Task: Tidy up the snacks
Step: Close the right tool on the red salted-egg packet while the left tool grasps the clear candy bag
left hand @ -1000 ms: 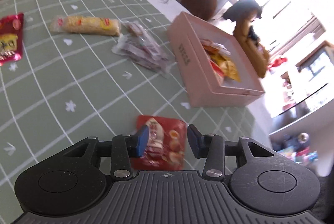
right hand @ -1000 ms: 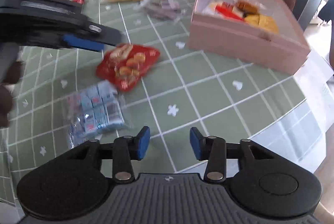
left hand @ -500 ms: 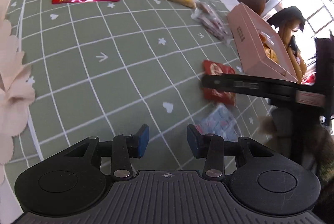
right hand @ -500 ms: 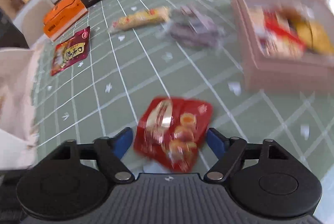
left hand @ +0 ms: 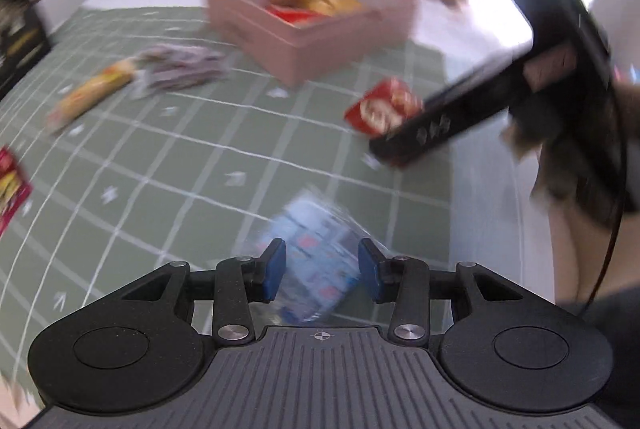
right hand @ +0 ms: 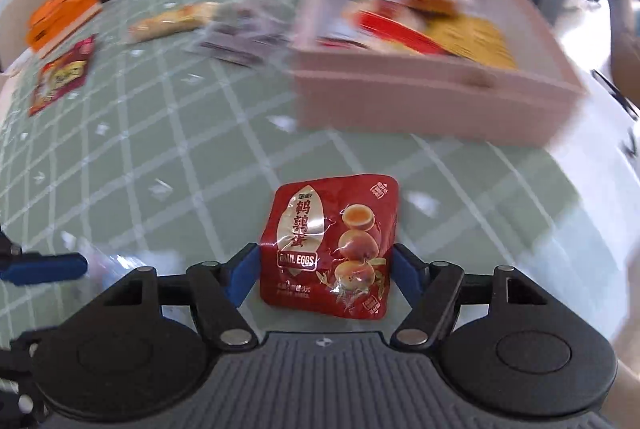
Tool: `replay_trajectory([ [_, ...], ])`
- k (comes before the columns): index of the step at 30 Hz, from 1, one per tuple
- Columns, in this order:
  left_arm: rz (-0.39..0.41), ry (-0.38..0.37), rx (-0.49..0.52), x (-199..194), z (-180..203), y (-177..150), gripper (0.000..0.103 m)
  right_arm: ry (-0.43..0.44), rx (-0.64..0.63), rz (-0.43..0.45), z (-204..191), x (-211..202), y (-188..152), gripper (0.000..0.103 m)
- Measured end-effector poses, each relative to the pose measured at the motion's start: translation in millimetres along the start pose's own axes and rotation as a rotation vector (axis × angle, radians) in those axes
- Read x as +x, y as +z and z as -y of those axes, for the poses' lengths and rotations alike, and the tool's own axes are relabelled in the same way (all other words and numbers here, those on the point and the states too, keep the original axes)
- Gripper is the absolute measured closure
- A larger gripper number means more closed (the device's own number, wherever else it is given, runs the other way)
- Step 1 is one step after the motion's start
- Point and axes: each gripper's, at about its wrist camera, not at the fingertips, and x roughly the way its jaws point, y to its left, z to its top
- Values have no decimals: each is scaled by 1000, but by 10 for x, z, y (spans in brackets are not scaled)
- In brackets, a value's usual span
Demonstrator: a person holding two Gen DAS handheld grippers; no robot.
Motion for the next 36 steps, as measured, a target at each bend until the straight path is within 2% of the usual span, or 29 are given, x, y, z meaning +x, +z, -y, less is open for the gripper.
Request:
replay_trajectory([
  [4, -26, 39, 152, 40, 215, -38, 55, -12, 57, 18, 282, -126, -171, 31],
  [8, -34, 101, 206, 53, 264, -58, 54, -42, 54, 37, 311, -173, -294, 31],
  [12, -15, 138, 123, 180, 182, 19, 46, -59, 51, 33, 288, -216, -355, 30],
  [16, 21, 138, 6, 260, 120, 159, 45, -65, 66, 32, 263, -213, -351, 30],
  [23, 19, 118, -26, 312, -17, 310, 40, -62, 64, 19, 276, -203, -346, 24],
  [25, 27, 89, -43, 307, -55, 315, 39, -63, 66, 19, 279, -200, -359, 21],
  [28, 43, 15, -70, 302, -105, 312, 31, -67, 75, 28, 282, -194, -388, 17],
  [30, 54, -27, -87, 298, -144, 314, 31, -67, 74, 35, 278, -192, -399, 16],
  [31, 58, -26, -99, 291, -173, 320, 32, -66, 73, 36, 277, -190, -402, 15],
  [33, 71, 22, -127, 275, -232, 326, 41, -66, 72, 37, 278, -186, -403, 14],
  [35, 60, 68, -140, 302, -299, 333, 41, -67, 71, 37, 280, -180, -402, 12],
  [36, 45, 66, -146, 332, -338, 332, 39, -68, 70, 38, 281, -177, -401, 11],
])
